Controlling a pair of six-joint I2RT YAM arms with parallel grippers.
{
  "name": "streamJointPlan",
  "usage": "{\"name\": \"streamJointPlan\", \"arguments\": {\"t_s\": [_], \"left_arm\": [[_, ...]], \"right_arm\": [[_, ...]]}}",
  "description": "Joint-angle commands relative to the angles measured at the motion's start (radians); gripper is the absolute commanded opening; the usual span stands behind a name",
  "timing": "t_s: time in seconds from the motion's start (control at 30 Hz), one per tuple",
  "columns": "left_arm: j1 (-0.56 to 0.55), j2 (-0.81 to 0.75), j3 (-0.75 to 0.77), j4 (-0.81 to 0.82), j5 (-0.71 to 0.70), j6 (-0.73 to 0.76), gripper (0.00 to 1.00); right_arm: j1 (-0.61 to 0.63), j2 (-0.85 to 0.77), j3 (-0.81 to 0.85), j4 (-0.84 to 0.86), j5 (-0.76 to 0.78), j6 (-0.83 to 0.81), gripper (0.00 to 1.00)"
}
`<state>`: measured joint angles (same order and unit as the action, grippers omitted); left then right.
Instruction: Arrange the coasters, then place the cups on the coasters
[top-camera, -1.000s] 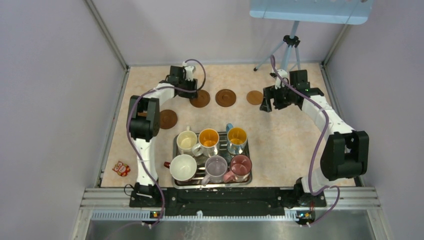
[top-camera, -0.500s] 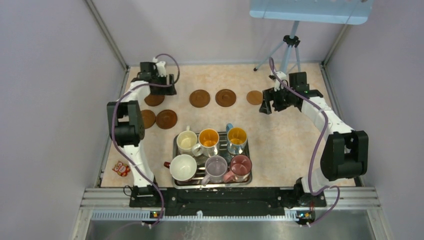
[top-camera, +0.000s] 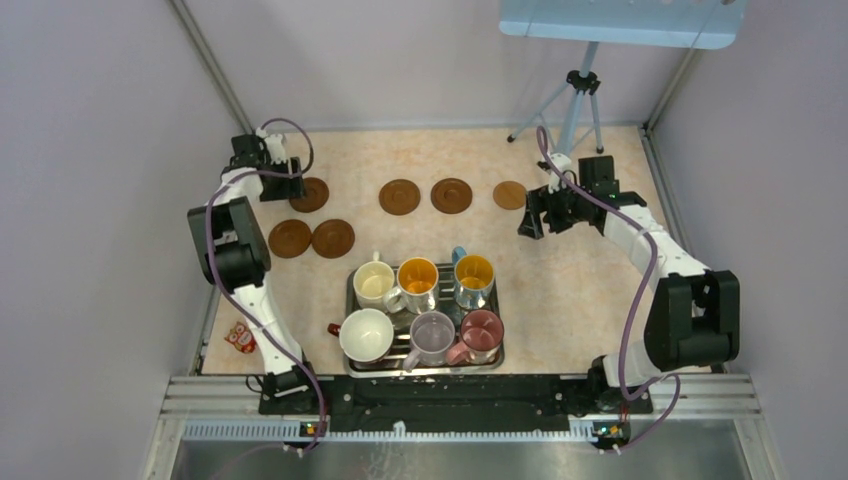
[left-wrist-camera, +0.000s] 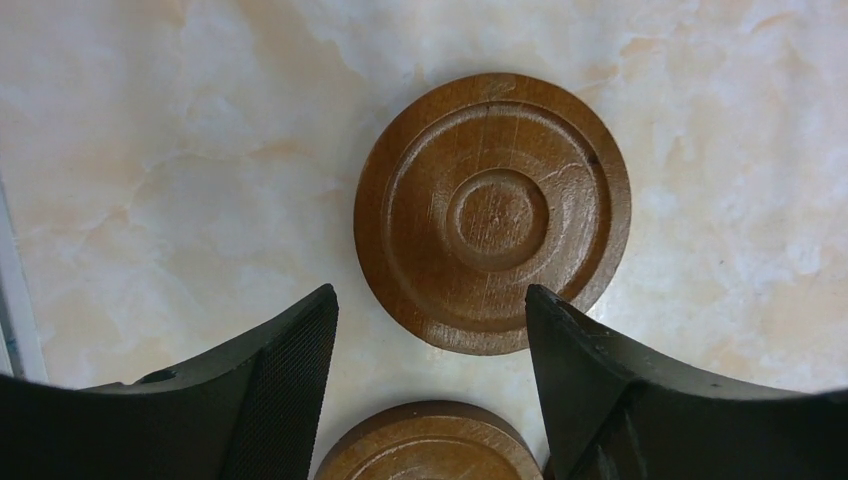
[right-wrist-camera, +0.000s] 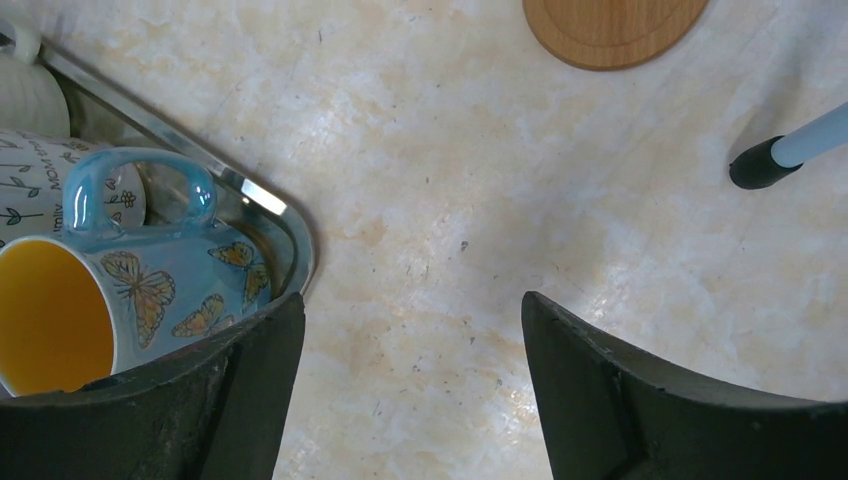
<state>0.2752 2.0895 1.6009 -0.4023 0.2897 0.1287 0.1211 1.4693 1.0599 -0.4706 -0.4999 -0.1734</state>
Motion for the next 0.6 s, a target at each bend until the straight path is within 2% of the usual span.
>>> {"name": "streamJointPlan", "arguments": {"t_s": [0.0,0.23,0.57], "left_arm": [[0.002,0.035,0.038,0.028,-0.015,0.037,0.74],[0.002,0.109,0.093,0.031,-0.027,0.05,0.67],[-0.022,0.14,0.094,0.025,0.065,0.034,0.48]], "right_arm": [[-0.009,-0.042,-0.002,0.054,-0.025,-0.011,0.79],[-0.009,-0.043,-0.01,0.059,-0.02,-0.009,0.79],[-0.012,-0.041,-0.019,0.069,-0.013,-0.008,0.78]]}}
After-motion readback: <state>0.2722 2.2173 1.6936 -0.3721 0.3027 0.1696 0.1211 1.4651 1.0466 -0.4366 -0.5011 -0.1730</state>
